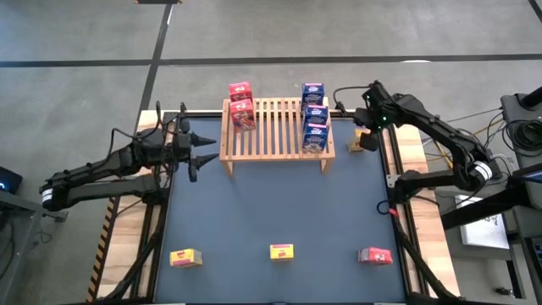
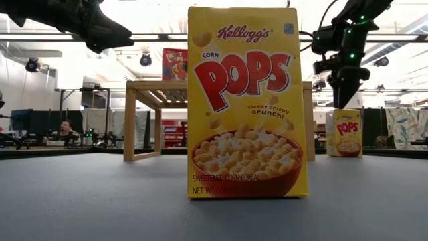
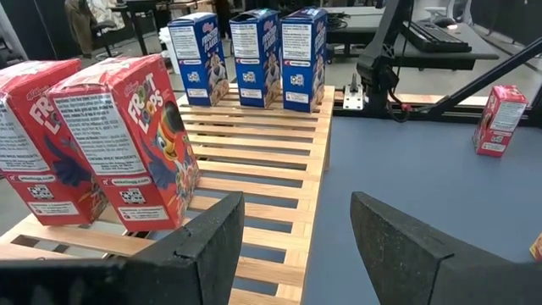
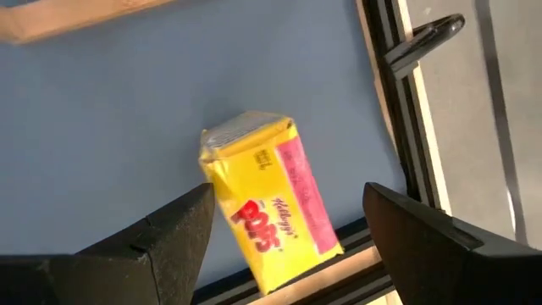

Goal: Stack cereal on shelf
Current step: Put the top yellow cereal box on the shelf

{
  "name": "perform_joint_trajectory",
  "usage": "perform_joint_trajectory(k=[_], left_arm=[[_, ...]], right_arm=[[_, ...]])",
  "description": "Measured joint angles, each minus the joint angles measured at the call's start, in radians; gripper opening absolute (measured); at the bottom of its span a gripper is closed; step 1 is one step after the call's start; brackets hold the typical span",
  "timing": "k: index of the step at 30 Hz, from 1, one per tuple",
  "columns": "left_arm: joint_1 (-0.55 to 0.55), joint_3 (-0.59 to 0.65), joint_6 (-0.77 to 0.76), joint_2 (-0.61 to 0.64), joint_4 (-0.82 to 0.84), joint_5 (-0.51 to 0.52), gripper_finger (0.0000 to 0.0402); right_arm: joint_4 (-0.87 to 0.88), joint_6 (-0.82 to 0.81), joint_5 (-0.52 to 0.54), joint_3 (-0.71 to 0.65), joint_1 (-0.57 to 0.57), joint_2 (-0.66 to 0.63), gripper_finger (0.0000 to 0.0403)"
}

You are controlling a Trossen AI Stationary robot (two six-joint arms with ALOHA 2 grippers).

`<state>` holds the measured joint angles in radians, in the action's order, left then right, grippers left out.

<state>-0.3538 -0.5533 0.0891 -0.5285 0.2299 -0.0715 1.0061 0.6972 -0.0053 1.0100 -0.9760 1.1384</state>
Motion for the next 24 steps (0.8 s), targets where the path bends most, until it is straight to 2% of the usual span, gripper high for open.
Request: perform_joint_trajectory(k=[14,18,24], left_arm=[[0.0,0.0,0.0,0.0,0.025,0.0,0.02],[0.0,0.0,0.0,0.0,0.025,0.0,0.02],[0.0,0.0,0.0,0.0,0.025,0.0,0.02]], right_arm=[[-0.003,0.011,0.012,-0.002,0.0,0.16,0.0281],[-0.004,0.009,0.054,-0.002,-0.003,0.172,0.0256],[0.0,-0.007,0.04,-0.002,-0.005,0.141,0.0205]])
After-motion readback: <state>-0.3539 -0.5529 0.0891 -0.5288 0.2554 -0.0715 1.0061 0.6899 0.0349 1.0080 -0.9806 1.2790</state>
